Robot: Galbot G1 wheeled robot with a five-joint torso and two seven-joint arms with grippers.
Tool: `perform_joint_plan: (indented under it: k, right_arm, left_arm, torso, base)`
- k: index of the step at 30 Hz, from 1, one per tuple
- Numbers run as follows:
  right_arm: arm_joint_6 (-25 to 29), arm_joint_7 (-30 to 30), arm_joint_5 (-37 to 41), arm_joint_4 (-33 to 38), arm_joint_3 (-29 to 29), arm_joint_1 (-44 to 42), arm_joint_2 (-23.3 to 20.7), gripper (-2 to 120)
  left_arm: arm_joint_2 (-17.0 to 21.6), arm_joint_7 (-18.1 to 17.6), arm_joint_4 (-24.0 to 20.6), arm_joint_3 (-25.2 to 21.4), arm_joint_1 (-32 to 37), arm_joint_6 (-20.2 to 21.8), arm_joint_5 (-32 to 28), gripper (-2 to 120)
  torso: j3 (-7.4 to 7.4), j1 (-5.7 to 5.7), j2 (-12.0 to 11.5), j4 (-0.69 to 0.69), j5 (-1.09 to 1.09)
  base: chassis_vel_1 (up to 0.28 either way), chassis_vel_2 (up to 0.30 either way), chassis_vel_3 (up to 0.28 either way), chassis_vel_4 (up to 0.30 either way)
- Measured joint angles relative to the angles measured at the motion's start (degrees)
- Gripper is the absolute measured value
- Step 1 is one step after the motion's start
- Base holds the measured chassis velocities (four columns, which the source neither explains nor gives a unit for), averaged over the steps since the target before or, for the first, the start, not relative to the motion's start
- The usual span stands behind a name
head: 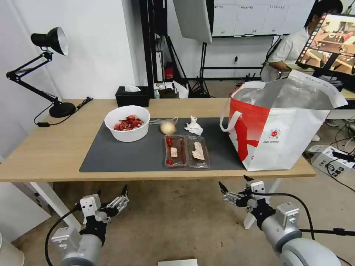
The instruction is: Pick up the trash from the table and place it into the takeout bag.
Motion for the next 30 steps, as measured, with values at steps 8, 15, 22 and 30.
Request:
perform_joint_plan:
  k: [8,15,22,30]
  right_arm:
    - [7.18,-0.78,-0.06,-2.23,-1.05,0.87,0.05,100]
    - [11.12,6.66,11.71,-3.77,-5.12,3.98,0.1,100]
    - [7.22,18.22,36.14,-1.76,-7.88,8.62,-0.61,100]
    - [8.04,29.63,62.46,-0.59,-8.81,12.52,-0.69,100]
  left_arm:
    - [0.02,0.68,0.43,-0.04,-0.03,-1.05,0.34,100]
    - [0.04,0.73,0.53,-0.3,-0.11,-1.2,0.36,100]
    - [0.07,0.78,0.53,-0.87,-0.07,-1.31,0.37,100]
    - [0.09,1.18,0.75,-1.44,0.09,-2.0,0.33,100]
  torso:
    - [0.0,0.0,0.0,0.0,0.0]
    - [0.0,0.0,0.0,0.0,0.0]
    - [0.0,0.0,0.0,0.0,0.0]
    - [0.0,0.0,0.0,0.0,0.0]
  base:
    - [0.0,0.0,0.0,0.0]
    - [0.0,0.0,0.0,0.0]
    - [0.0,0.0,0.0,0.0]
    - [0.0,0.0,0.0,0.0]
